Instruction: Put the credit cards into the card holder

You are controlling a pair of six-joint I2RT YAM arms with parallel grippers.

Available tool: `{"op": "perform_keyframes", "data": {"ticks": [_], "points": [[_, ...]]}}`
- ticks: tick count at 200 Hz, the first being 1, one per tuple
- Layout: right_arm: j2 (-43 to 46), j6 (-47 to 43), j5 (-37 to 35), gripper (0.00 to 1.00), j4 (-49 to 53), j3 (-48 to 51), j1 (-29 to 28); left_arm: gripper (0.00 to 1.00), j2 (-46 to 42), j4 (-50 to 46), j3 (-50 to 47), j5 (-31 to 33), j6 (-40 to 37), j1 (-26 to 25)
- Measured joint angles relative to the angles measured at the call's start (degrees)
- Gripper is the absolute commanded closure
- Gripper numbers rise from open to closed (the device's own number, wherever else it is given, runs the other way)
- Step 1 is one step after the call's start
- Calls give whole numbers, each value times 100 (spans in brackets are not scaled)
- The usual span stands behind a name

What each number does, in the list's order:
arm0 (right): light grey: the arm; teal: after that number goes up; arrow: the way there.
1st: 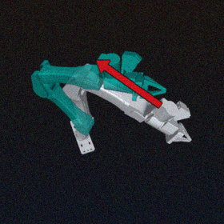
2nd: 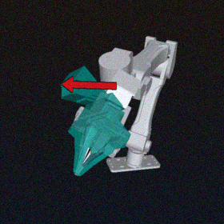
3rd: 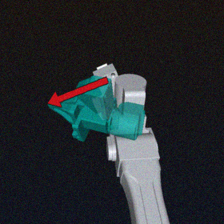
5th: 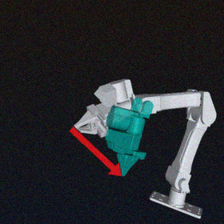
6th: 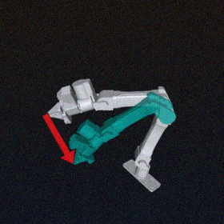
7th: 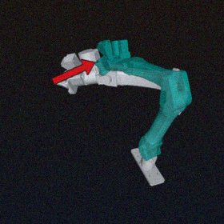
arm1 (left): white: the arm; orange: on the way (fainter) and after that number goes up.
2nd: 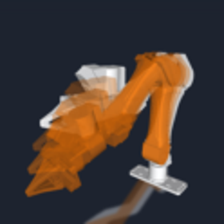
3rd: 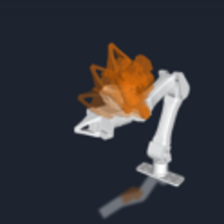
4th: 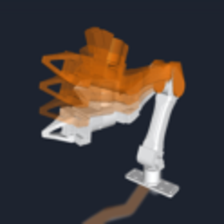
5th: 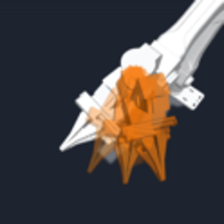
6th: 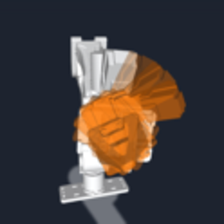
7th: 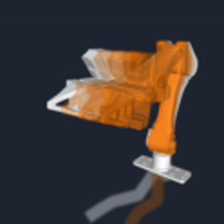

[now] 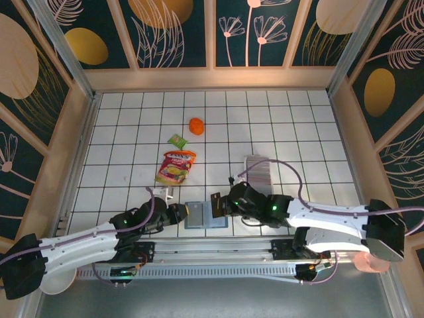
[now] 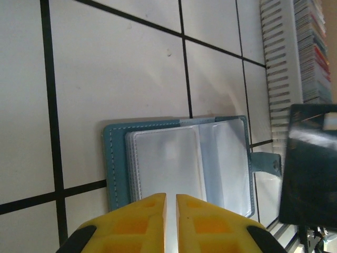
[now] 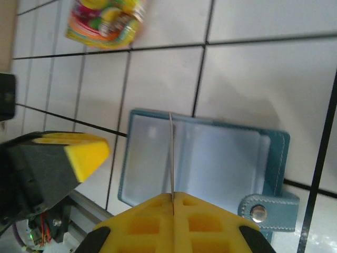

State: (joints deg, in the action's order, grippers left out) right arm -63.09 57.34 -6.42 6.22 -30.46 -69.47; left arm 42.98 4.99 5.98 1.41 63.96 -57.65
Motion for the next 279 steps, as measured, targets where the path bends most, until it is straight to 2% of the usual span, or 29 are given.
{"op": "perform_keyframes", "data": {"ticks": [46, 91, 140, 279], "points": [[-466, 863, -17, 100, -946, 188, -164, 88, 354, 153, 4, -157, 17, 0], [-892, 1207, -17, 100, -1241, 210, -227, 89, 588, 229, 4, -269, 17, 0], [-1266, 1248, -17, 100, -1357, 210, -258, 90, 595, 232, 4, -262, 17, 0], [-1508, 1475, 4, 100, -1827, 267, -282, 94, 942, 251, 48, -223, 13, 0]]}}
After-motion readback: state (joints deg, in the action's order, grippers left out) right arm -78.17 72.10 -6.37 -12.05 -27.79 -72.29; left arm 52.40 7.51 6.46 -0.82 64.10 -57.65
